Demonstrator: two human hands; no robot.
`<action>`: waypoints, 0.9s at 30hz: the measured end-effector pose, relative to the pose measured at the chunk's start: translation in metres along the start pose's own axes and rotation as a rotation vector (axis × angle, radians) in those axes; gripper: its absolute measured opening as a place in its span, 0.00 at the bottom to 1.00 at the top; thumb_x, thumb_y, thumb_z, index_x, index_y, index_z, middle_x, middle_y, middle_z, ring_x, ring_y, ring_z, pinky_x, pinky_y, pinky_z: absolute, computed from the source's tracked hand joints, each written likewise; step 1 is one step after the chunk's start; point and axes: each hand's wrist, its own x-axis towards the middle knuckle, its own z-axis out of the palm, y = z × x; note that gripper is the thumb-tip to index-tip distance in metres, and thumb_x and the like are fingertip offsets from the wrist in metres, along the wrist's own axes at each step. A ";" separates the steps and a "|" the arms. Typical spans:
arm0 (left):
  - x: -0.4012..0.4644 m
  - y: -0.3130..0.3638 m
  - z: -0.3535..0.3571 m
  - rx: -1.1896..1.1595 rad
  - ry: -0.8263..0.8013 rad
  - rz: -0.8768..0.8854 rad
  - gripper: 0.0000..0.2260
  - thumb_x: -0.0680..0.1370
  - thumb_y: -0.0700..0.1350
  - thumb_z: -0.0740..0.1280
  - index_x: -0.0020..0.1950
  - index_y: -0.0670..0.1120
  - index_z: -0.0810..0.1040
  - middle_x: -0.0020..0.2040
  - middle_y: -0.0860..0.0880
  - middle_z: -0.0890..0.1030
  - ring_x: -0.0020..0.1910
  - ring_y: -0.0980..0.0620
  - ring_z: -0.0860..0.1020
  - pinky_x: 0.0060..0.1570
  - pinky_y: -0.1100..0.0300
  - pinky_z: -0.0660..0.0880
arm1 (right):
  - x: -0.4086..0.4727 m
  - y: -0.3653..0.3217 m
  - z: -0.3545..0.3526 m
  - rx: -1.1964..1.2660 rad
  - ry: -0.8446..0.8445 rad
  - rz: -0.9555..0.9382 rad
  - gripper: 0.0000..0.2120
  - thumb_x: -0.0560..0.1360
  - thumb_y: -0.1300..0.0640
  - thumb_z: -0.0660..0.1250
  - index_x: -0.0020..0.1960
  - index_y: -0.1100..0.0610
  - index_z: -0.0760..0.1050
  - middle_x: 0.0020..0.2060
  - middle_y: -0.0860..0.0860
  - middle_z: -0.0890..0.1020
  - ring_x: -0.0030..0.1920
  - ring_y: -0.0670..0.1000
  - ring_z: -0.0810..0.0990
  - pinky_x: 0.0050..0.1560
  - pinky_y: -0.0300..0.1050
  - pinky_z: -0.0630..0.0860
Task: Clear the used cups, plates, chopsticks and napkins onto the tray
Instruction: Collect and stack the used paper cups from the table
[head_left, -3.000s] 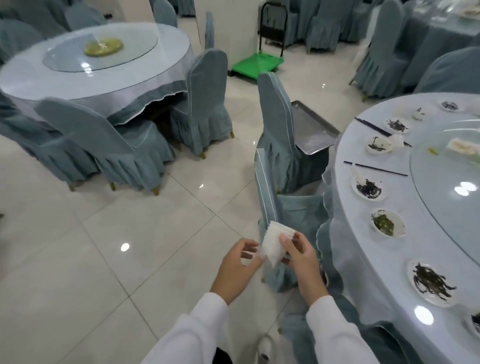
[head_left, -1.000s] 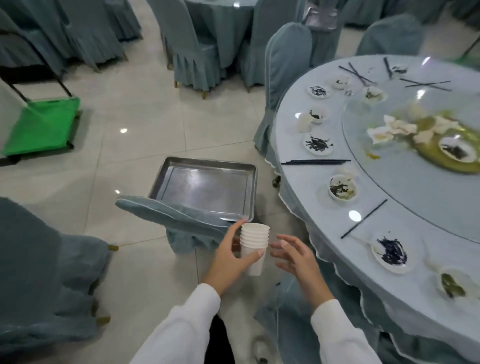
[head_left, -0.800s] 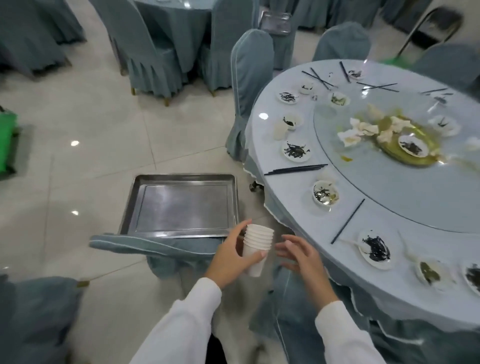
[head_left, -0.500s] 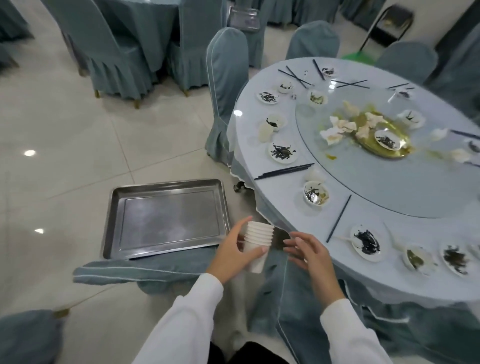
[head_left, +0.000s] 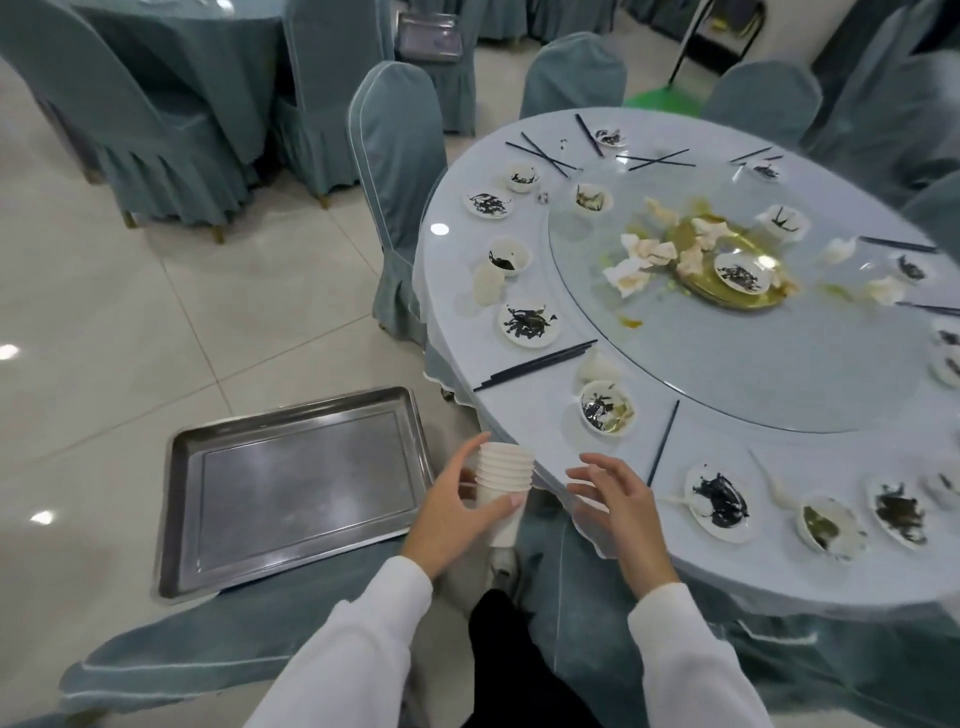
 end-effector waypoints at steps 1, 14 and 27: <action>0.011 0.002 0.001 0.007 -0.008 -0.003 0.35 0.70 0.58 0.80 0.72 0.72 0.68 0.62 0.52 0.82 0.59 0.50 0.81 0.64 0.46 0.79 | 0.012 -0.004 -0.002 -0.010 -0.001 0.000 0.08 0.85 0.59 0.65 0.60 0.56 0.82 0.50 0.55 0.88 0.49 0.54 0.88 0.48 0.43 0.84; 0.155 0.051 0.037 0.057 -0.002 -0.097 0.34 0.71 0.59 0.80 0.71 0.77 0.65 0.62 0.58 0.79 0.59 0.56 0.80 0.58 0.56 0.80 | 0.204 -0.055 -0.045 -0.232 0.032 -0.017 0.06 0.81 0.56 0.69 0.55 0.47 0.83 0.48 0.48 0.88 0.53 0.52 0.87 0.56 0.51 0.83; 0.195 0.048 0.043 -0.020 0.128 -0.251 0.36 0.74 0.48 0.81 0.75 0.67 0.69 0.60 0.51 0.82 0.51 0.62 0.83 0.47 0.68 0.80 | 0.323 -0.062 -0.041 -0.733 -0.149 -0.066 0.20 0.79 0.57 0.73 0.71 0.54 0.77 0.65 0.52 0.81 0.67 0.55 0.78 0.71 0.56 0.75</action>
